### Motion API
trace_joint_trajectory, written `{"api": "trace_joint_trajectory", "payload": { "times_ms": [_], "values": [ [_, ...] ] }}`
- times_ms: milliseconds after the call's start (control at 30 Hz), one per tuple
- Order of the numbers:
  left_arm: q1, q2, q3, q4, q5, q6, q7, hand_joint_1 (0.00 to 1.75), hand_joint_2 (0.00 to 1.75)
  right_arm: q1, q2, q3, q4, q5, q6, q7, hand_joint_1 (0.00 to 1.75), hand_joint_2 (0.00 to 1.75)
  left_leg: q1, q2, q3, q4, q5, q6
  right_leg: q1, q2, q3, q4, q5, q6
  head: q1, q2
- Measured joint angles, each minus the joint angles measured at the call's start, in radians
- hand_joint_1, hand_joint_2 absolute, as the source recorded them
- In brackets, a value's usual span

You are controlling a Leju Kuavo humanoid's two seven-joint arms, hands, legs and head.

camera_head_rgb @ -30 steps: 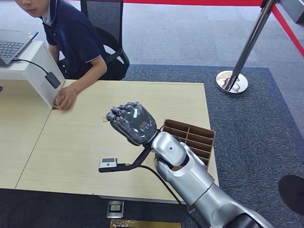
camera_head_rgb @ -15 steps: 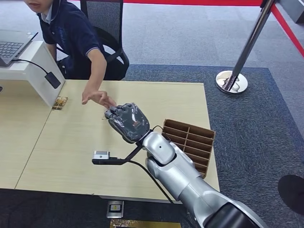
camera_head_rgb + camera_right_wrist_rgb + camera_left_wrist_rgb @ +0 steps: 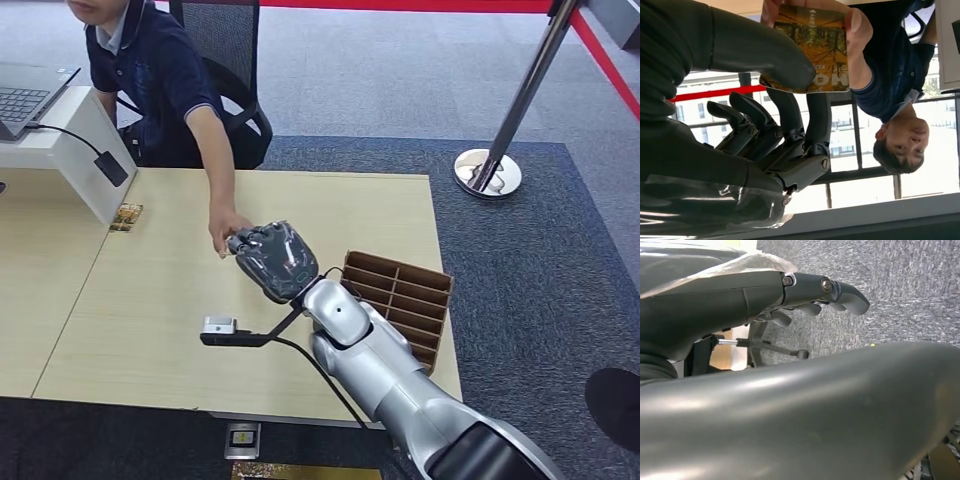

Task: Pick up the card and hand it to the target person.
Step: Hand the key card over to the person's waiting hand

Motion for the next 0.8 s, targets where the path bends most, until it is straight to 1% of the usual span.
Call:
{"api": "trace_joint_trajectory", "payload": {
  "times_ms": [133,167,200,267,300,333,467,600,700,800],
  "values": [
    [0.000,0.000,0.000,0.000,0.000,0.000,0.000,0.00,0.00,0.000,0.003,-0.005,0.002,0.002,-0.002,-0.003,1.75,1.75,0.000,0.000,0.000,0.000,0.000,0.000,0.000,0.000,0.000,0.000,0.000,0.000,0.000,0.000],
    [0.000,0.000,0.000,0.000,-0.001,-0.001,0.000,0.00,0.00,-0.001,0.004,-0.007,0.002,0.002,-0.002,-0.003,1.68,1.75,0.000,0.000,0.000,0.000,0.000,0.000,0.000,0.000,0.000,0.000,0.000,0.000,0.000,0.000],
    [0.000,0.000,0.000,0.000,-0.001,-0.001,0.000,0.00,0.00,-0.001,0.004,-0.010,0.002,0.001,-0.002,-0.004,1.54,1.75,0.000,0.000,0.000,0.000,0.000,0.000,0.000,0.000,0.000,0.000,0.000,0.000,0.000,0.000],
    [0.000,0.000,0.000,0.000,-0.002,-0.001,0.000,0.00,0.00,-0.001,0.006,-0.015,0.002,-0.002,-0.002,-0.008,0.67,1.75,0.000,0.000,0.000,0.000,0.000,0.000,0.000,0.000,0.000,0.000,0.000,0.000,0.000,0.000],
    [0.000,0.000,0.000,0.000,-0.001,-0.001,0.000,0.00,0.00,-0.001,0.007,-0.018,0.002,-0.005,-0.002,-0.011,0.30,1.75,0.000,0.000,0.000,0.000,0.000,0.000,0.000,0.000,0.000,0.000,0.000,0.000,0.000,0.000],
    [0.000,0.000,0.000,0.000,-0.001,-0.001,0.000,0.00,0.00,-0.002,0.008,-0.021,0.002,-0.009,-0.002,-0.014,0.00,1.75,0.000,0.000,0.000,0.000,0.000,0.000,0.000,0.000,0.000,0.000,0.000,0.000,0.000,0.000],
    [0.000,0.001,0.000,0.000,0.003,-0.001,0.000,0.00,0.00,-0.001,0.009,-0.034,-0.004,-0.026,-0.005,-0.018,0.00,1.75,0.000,0.000,0.000,0.000,0.000,0.000,0.000,0.000,0.000,0.000,0.000,0.000,0.000,0.000],
    [0.000,0.001,0.001,0.000,0.010,-0.001,-0.001,0.00,0.00,0.018,0.002,-0.056,-0.046,-0.037,-0.003,-0.010,0.00,1.75,0.000,0.000,0.000,0.000,0.000,0.000,0.000,0.000,0.000,0.000,0.000,0.000,0.000,0.000],
    [0.001,0.001,0.002,0.000,0.017,0.000,-0.002,0.00,0.00,0.057,-0.017,-0.077,-0.112,-0.038,0.001,0.002,0.00,1.75,0.000,0.000,0.000,0.000,0.000,0.000,0.000,0.000,0.000,0.000,0.000,0.000,0.000,0.000],
    [0.002,0.001,0.003,0.000,0.028,0.006,-0.001,0.00,0.00,0.116,-0.051,-0.103,-0.213,-0.037,0.005,0.012,0.00,1.75,0.000,0.000,0.000,0.000,0.000,0.000,0.000,0.000,0.000,-0.001,0.000,0.000,0.000,0.000]
  ]
}}
